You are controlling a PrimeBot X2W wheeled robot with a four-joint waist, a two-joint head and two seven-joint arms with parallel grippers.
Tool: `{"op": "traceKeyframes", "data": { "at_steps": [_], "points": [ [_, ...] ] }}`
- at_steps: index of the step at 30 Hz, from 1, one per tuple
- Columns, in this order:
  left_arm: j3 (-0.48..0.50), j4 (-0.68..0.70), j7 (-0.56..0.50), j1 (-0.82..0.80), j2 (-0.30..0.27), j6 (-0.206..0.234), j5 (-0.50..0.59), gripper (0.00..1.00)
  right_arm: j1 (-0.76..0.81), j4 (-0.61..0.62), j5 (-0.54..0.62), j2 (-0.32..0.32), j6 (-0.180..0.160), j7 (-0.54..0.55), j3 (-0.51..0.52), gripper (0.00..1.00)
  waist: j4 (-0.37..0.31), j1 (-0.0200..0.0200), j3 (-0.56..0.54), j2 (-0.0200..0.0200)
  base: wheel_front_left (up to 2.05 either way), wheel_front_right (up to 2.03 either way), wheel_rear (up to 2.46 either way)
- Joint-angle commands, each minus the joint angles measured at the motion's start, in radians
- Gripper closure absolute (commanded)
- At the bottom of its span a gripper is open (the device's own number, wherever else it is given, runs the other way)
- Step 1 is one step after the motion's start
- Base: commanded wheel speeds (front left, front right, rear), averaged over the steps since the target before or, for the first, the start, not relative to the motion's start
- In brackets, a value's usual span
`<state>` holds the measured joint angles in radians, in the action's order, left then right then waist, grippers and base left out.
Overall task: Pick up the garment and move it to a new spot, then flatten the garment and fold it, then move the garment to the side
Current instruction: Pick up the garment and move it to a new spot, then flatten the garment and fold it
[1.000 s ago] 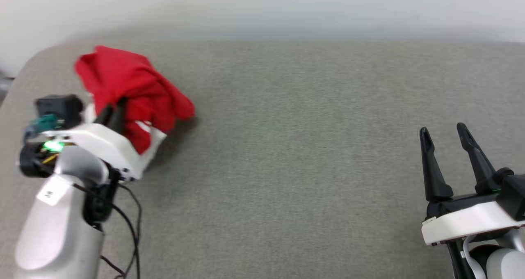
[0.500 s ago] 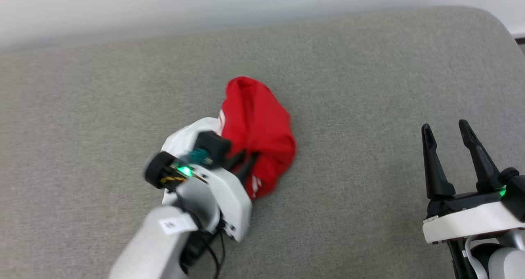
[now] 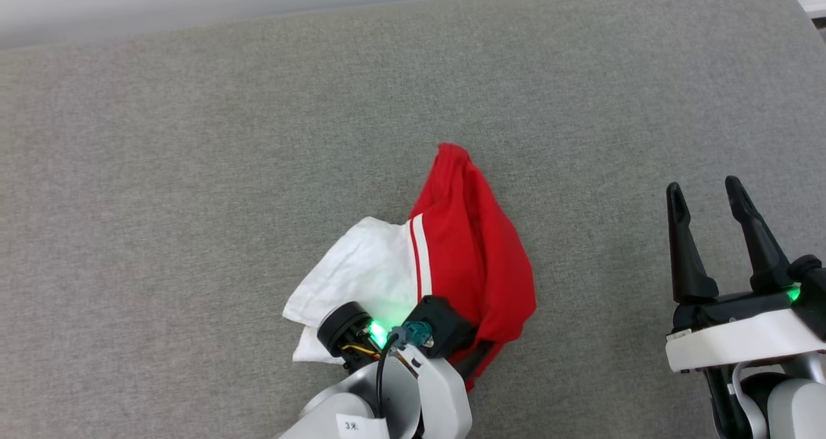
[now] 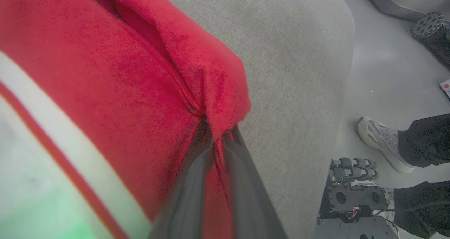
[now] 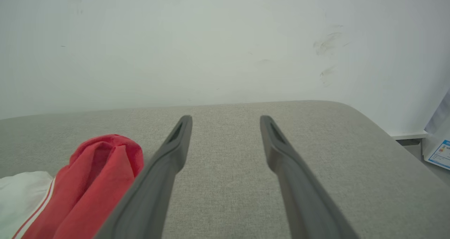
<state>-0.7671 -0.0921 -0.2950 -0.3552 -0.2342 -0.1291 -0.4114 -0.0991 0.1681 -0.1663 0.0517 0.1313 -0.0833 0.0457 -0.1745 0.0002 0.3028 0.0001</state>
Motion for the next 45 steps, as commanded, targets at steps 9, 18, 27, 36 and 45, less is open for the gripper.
{"op": "traceKeyframes", "data": {
  "at_steps": [9,18,27,36,45],
  "points": [
    [0.038,0.044,0.219,0.007,0.038,0.05,0.022,0.0,0.025,-0.014,0.015,-0.002,-0.001,0.02,-0.003,0.0,0.061,-0.0002,-0.097,-0.0001,0.0,0.0,0.0],
    [0.172,0.048,0.42,0.058,0.04,0.192,0.03,0.0,0.086,0.003,0.034,-0.002,-0.001,0.058,-0.008,0.0,0.121,-0.0002,-0.177,-0.0001,0.0,0.0,0.0],
    [0.317,0.012,0.515,0.132,-0.015,0.284,-0.002,0.0,0.133,0.003,0.041,-0.002,-0.001,0.088,-0.003,0.0,0.161,-0.0002,-0.24,-0.0001,0.0,0.0,0.0],
    [0.37,0.005,0.516,0.221,-0.076,0.324,-0.018,0.0,0.182,0.009,0.032,-0.002,-0.001,0.108,0.003,0.0,0.183,-0.0002,-0.291,-0.0001,0.0,0.0,0.0],
    [0.382,0.035,0.501,0.281,-0.114,0.346,-0.024,0.0,0.21,0.011,0.022,-0.002,-0.001,0.113,0.0,0.0,0.179,-0.0002,-0.306,-0.0001,0.0,0.0,0.0]
  ]
}}
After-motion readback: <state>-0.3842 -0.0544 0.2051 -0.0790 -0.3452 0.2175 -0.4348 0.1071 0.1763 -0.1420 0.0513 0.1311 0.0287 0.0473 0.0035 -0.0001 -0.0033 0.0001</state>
